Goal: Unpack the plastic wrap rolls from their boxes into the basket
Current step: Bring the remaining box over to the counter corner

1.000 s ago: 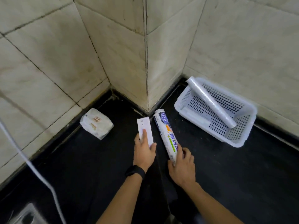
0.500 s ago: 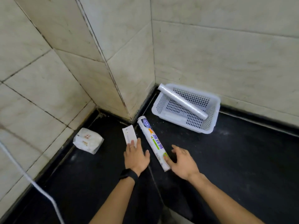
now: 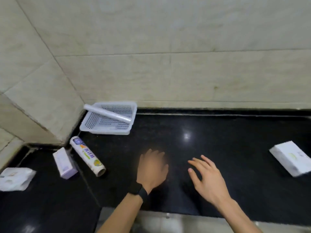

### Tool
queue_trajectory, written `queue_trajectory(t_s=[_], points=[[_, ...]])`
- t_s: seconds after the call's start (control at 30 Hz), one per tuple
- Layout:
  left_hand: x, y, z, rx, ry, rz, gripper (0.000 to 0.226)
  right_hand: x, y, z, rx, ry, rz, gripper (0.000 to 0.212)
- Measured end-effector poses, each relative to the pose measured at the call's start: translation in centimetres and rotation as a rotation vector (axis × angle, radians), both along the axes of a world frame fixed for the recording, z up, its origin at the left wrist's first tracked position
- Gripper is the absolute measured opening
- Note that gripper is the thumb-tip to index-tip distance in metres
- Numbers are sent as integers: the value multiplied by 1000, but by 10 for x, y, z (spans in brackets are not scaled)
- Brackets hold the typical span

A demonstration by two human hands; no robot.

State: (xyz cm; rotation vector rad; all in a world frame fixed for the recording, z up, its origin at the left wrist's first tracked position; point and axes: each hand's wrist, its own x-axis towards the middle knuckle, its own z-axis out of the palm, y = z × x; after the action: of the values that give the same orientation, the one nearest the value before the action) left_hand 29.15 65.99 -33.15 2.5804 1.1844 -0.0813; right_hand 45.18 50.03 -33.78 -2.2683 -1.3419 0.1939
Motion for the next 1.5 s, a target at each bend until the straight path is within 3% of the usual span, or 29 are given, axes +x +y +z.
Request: queue_trajectory(t_s=[0.33,0.6,1.03,1.17,1.37,1.5], points=[[212,-150,26,39,-96,-443,54,138,-212,34,-90,-146,-491,35],[302,-193,14,57,-82,-613,52,210,-270,24,-213,-89,-666,41],[398,-191,-54,-101,61,-547,54,322,-259,-24,-389,34,-598,54],[411,-203,-91,-179,192,-477,60,358,-242,-45,-379,98,-553,69],[409,-234,-131,-255,284,-266,68,393,-232,-88,-503,262,-401,115],[408,-249,-135,-237,303,-197,70,397,-235,-107,-531,243,-334,109]])
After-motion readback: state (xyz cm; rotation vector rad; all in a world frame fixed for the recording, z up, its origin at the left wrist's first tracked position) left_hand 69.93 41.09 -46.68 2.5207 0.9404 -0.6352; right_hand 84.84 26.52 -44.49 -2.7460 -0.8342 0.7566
